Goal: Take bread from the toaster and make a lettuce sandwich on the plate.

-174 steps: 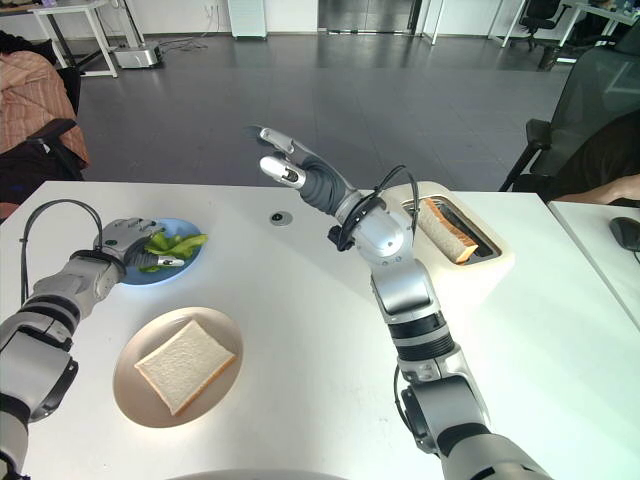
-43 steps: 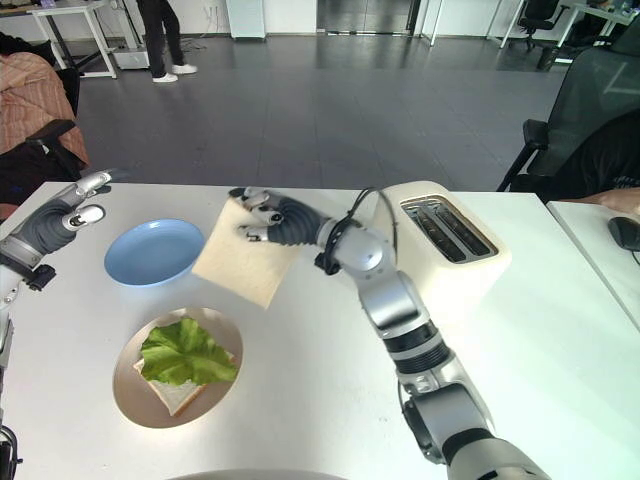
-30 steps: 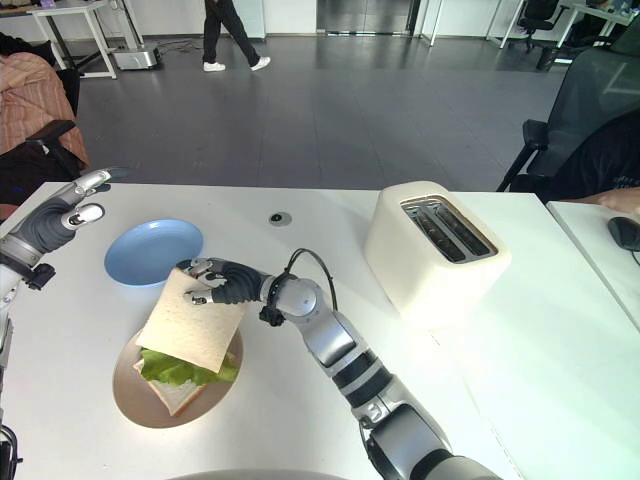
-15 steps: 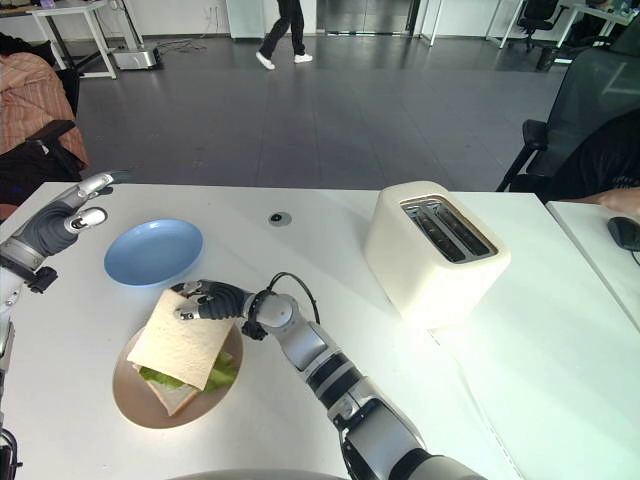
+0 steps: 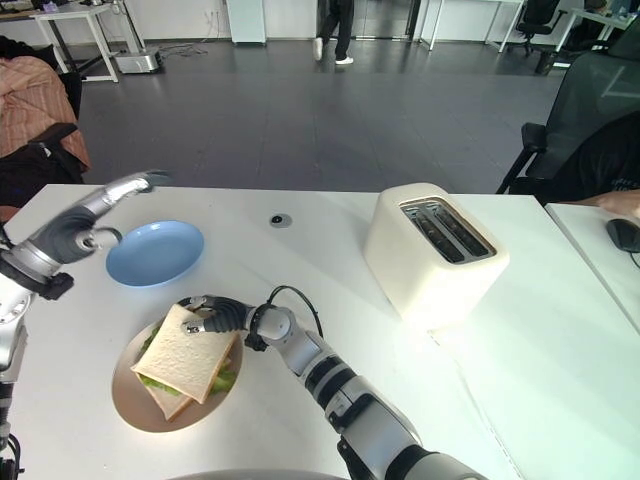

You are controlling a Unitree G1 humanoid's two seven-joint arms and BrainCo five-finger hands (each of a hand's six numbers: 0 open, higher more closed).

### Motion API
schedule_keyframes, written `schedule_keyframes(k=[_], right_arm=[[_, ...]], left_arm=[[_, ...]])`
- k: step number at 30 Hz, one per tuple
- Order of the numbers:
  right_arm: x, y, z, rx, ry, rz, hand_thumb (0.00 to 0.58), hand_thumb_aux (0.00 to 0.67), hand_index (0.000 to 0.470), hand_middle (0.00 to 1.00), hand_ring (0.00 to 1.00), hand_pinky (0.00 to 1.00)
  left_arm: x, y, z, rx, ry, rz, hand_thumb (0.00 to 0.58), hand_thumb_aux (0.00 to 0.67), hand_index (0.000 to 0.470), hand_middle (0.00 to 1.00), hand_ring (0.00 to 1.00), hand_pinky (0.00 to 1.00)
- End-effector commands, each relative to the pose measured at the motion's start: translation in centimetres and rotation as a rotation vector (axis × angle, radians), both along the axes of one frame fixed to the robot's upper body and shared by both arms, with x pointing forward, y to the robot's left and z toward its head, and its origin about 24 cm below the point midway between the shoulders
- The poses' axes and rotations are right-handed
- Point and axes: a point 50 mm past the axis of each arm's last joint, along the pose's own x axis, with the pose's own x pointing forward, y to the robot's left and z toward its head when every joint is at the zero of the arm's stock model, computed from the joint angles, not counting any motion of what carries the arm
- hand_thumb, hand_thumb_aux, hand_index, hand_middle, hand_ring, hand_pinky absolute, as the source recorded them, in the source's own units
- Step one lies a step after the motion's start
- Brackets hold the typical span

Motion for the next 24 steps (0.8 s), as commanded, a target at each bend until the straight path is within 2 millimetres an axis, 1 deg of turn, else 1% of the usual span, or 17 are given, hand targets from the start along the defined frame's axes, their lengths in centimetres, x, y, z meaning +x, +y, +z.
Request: schedule_keyframes(k=[1,3,4,7,10,12,13,15,21,24], right_arm=[[0.2,0.9,-0.4,-0.066,0.01,0.009,0.58,0.67,0.47,0.0,0.0,0.0],[0.3,0.9,-0.5,-0.067,0.014,0.004,0.58,0.67,0.47,0.0,0.0,0.0],[0.4,0.9,-0.5,-0.066,0.017,0.002,0.58,0.67,0.47,0.0,0.0,0.0],[0.4,0.8,-0.6,-0.062,0.024,0.0,0.58,0.67,0.47,0.0,0.0,0.0],[0.4,0.9,-0.7,-0.06,0.029,0.004,0.58,0.67,0.47,0.0,0.0,0.0],[0.4,0.9,-0.7,-0.059,0.03,0.007,0.58,0.67,0.47,0.0,0.0,0.0],[0.4,0.9,-0.7,-0.058,0.031,0.008,0.58,0.67,0.47,0.0,0.0,0.0],[0.5,0.8,-0.6,-0.058,0.032,0.007,0.58,0.67,0.47,0.0,0.0,0.0],[0.7,0.6,-0.7,-0.066,0.034,0.004,0.58,0.67,0.47,0.0,0.0,0.0],[0.7,0.6,-0.7,-0.068,0.035,0.005,0.58,0.67,0.47,0.0,0.0,0.0]], left_arm=[[-2.3,-3.1,-2.1,0.083,0.127,-0.225,0.0,0.0,0.0,0.0,0.0,0.0],[-2.8,-4.1,-3.8,0.122,0.193,-0.288,0.0,0.0,0.0,0.0,0.0,0.0],[-2.8,-4.1,-4.8,0.149,0.229,-0.292,0.0,0.0,0.0,0.0,0.0,0.0],[-2.1,-3.2,-7.9,0.232,0.329,-0.254,0.0,0.0,0.0,0.0,0.0,0.0],[-2.3,-2.1,-10.7,0.284,0.486,-0.239,0.0,0.0,0.0,0.0,0.0,0.0],[-2.8,-1.3,-11.9,0.297,0.586,-0.236,0.0,0.0,0.0,0.0,0.0,0.0],[-2.9,-1.0,-12.2,0.293,0.622,-0.237,0.0,0.0,0.0,0.0,0.0,0.0],[-3.0,-0.2,-12.2,0.27,0.665,-0.232,0.0,0.0,0.0,0.0,0.0,0.0],[-3.1,0.7,-9.2,0.092,0.668,-0.285,0.0,0.0,0.0,0.0,0.0,0.0],[-3.1,1.0,-8.1,0.028,0.662,-0.304,0.0,0.0,0.0,0.0,0.0,0.0]])
